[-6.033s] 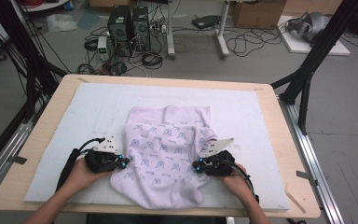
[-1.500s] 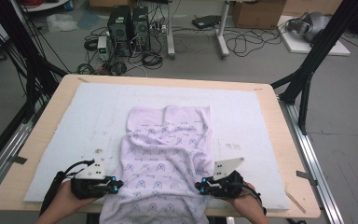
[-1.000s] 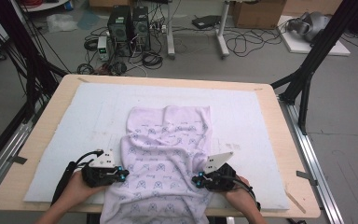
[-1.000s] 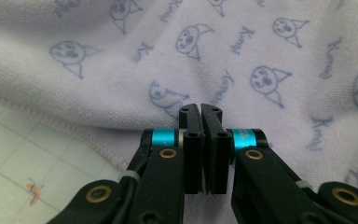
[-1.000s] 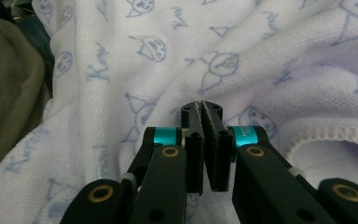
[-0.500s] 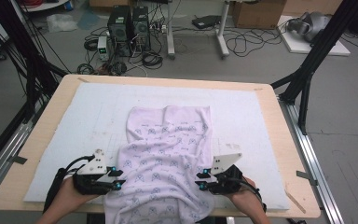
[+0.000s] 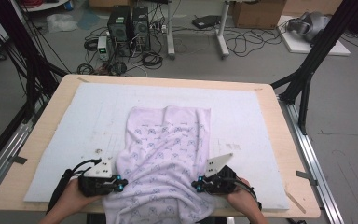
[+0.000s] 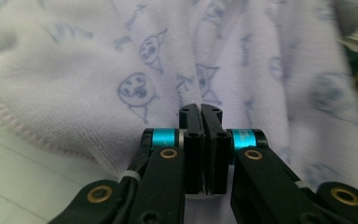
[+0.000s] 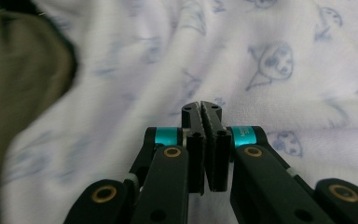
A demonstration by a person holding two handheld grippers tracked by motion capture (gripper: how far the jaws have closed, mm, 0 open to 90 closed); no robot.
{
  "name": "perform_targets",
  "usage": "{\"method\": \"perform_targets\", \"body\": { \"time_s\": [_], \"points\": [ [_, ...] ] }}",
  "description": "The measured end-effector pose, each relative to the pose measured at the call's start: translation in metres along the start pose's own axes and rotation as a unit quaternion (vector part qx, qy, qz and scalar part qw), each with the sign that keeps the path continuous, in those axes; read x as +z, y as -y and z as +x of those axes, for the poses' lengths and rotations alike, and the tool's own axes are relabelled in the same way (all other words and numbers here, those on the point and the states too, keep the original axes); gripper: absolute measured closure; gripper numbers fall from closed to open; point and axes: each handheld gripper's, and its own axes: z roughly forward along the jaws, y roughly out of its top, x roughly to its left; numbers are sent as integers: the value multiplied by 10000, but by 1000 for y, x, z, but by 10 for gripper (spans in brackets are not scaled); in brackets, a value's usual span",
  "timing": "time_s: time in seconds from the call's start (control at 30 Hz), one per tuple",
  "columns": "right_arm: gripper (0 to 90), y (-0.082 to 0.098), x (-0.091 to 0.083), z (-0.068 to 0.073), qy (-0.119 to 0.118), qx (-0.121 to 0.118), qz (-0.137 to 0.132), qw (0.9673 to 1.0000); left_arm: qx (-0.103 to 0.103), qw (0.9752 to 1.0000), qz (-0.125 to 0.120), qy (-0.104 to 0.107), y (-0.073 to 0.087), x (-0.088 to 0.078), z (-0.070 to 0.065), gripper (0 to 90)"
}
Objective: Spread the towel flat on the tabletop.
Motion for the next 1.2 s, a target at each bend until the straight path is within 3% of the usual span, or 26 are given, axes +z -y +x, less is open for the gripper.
{"method": "perform_targets", "body": {
  "time_s": [0.1,0.2,0.37,0.47,0.5,0.57,0.6,0.67,0.73,0.83,0.87,0.97,1.03,1.1,1.13,1.17,1.2],
  "points": [
    [857,1,-14,10,45,-66,-157,9998,-18,10000,-47,-47,0,-10,-2,805],
    [770,1,-22,3,425,45,-122,9990,-212,9991,-183,-330,-3,-14,8,678],
    [701,2,-15,-12,474,170,-173,9986,-349,9946,-263,-939,-11,-11,34,651],
    [676,2,-9,-19,495,249,-106,9984,-601,9920,-176,-1101,-12,-1,53,615],
    [665,2,-7,-21,495,291,-77,9983,-626,9922,-111,-1068,-11,3,57,608],
    [665,2,-4,-21,486,292,2,9984,-617,9936,105,-941,-8,12,61,692],
    [677,3,-2,-22,484,280,100,9984,-584,9938,43,-950,-6,14,60,787],
    [744,5,-2,-21,509,303,-4,9982,-591,9935,38,-975,-5,12,59,858],
    [860,8,-4,-22,422,332,-45,9985,-550,9927,122,-1070,-3,7,57,873],
    [822,11,-9,-18,354,329,-9,9988,-674,9907,30,-1185,5,-7,57,868],
    [796,13,-11,-18,381,389,-60,9985,-718,9900,-8,-1215,6,-11,56,841],
    [640,17,-18,-21,638,606,-231,9959,-791,9902,52,-1152,4,-9,55,565],
    [583,18,-18,-26,868,724,-197,9934,-758,9903,132,-1160,2,-2,56,523],
    [601,17,-13,-29,917,707,-107,9932,-742,9914,125,-1075,1,4,58,581],
    [648,15,-12,-30,946,663,-93,9933,-732,9920,67,-1029,0,5,60,689],
    [723,13,-10,-31,958,615,-69,9935,-717,9917,99,-1059,-1,6,60,818],
    [838,12,-10,-33,910,619,-53,9939,-720,9914,116,-1086,-3,7,61,841]
  ]
}}
